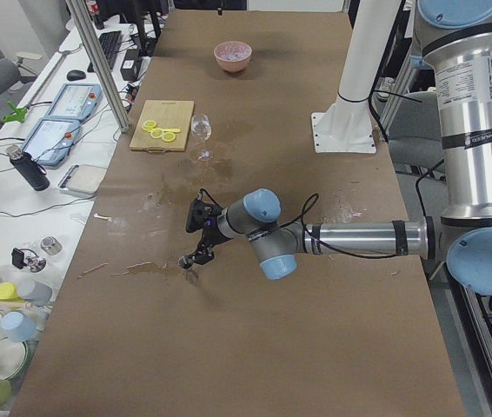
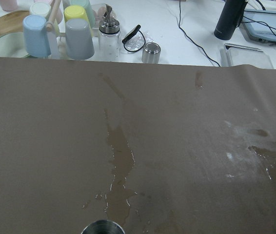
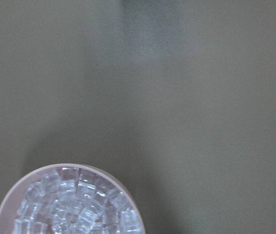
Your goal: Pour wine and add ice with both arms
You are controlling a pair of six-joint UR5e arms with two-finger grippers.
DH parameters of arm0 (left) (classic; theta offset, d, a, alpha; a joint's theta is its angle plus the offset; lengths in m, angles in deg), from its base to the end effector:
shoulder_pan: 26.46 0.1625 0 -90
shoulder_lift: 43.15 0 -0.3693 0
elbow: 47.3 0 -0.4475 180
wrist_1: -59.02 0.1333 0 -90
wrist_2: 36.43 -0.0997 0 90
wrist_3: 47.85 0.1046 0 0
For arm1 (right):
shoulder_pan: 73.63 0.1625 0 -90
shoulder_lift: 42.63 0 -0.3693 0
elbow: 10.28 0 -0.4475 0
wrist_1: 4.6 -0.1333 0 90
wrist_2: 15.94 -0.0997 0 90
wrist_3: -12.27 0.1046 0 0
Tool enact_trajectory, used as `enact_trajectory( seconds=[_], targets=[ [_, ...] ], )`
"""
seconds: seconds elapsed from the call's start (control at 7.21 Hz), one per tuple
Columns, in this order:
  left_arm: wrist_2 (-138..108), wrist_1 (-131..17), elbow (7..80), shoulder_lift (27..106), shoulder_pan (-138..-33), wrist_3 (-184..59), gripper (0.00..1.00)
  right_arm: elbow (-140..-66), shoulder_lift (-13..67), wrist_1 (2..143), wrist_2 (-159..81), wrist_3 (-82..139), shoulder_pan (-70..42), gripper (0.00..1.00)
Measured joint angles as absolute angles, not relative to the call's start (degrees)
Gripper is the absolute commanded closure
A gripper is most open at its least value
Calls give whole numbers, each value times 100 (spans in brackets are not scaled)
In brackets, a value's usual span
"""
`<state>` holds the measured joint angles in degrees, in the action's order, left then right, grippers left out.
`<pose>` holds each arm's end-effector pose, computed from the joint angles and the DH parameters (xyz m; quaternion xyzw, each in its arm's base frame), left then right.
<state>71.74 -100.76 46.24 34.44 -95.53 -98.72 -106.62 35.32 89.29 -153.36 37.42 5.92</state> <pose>0.0839 -0.5012 0.5534 0.3256 0.4037 -0.1426 0.8430 -0.0564 -0.6160 0.4260 -0.0119 -0.4151 0.0659 0.9073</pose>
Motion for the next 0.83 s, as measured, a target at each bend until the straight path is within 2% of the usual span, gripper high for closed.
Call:
enact_trajectory(
  seconds=[0.55, 0.83],
  targets=[
    [6295, -10833, 4459, 3119, -9247, -10281, 2, -10734, 2963, 8919, -14654, 4790, -345, 2],
    [5653, -11092, 4228, 3114, -8869, -10292, 2, -10740, 2960, 8784, -14429, 4883, -607, 2]
  ],
)
